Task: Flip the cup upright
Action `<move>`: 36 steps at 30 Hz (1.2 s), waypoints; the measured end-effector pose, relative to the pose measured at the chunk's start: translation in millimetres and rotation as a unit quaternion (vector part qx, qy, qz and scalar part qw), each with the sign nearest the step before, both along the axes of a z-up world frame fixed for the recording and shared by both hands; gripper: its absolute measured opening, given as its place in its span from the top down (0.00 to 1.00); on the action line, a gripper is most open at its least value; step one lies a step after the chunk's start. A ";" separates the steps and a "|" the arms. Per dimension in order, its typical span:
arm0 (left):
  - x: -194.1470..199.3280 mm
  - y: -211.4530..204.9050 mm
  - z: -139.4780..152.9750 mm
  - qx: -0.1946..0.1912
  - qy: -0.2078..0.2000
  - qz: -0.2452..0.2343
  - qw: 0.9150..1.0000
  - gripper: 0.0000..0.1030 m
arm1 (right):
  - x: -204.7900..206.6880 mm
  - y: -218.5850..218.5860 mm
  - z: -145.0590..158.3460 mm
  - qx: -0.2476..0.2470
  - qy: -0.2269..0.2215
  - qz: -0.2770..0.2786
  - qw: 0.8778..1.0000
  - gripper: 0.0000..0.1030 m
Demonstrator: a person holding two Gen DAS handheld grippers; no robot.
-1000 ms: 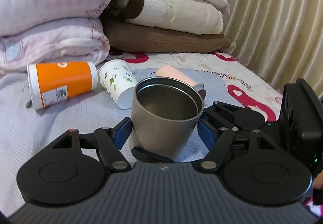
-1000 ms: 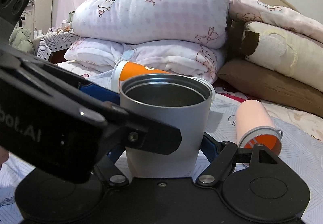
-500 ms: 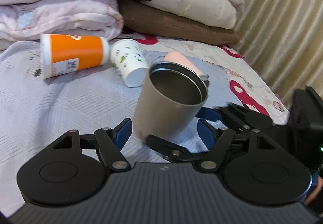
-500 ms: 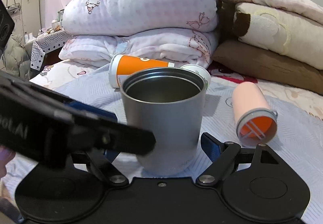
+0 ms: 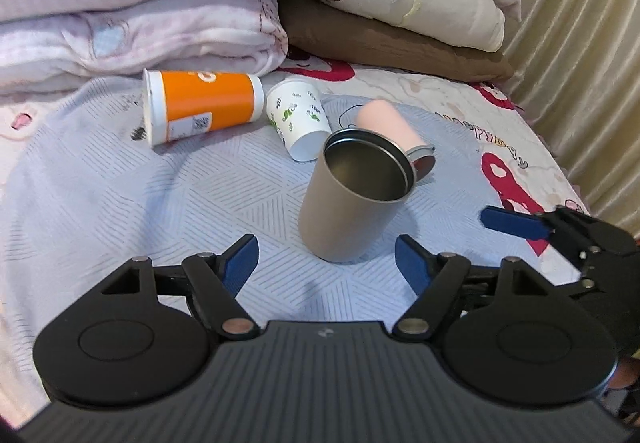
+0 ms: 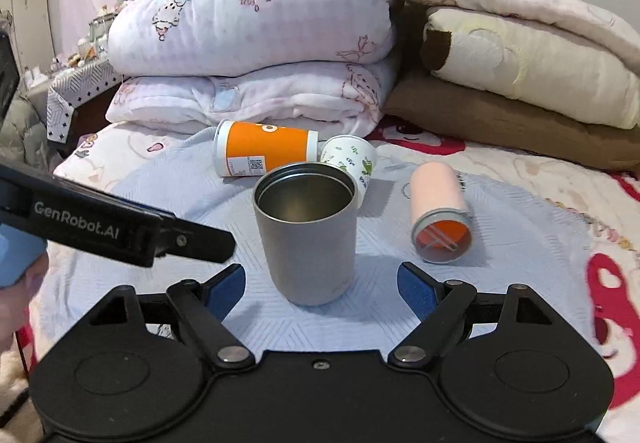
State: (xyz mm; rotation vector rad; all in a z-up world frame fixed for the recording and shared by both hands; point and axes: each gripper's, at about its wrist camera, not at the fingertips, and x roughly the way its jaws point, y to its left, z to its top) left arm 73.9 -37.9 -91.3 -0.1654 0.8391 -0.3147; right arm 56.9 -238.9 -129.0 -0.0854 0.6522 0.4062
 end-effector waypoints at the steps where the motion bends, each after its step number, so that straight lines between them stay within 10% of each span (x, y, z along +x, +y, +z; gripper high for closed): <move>1: -3.8 0.4 4.9 0.003 0.000 0.001 1.000 0.27 | -4.9 -1.3 5.6 -0.004 0.002 -0.002 1.000 0.16; 15: -56.2 -9.1 55.9 0.103 -0.003 0.034 0.994 0.06 | -59.9 -9.8 64.8 -0.020 0.012 -0.080 0.997 0.03; 36: -80.9 -8.1 80.7 0.163 0.037 0.053 0.984 0.05 | -92.6 -15.0 97.2 -0.023 0.045 -0.147 0.988 0.03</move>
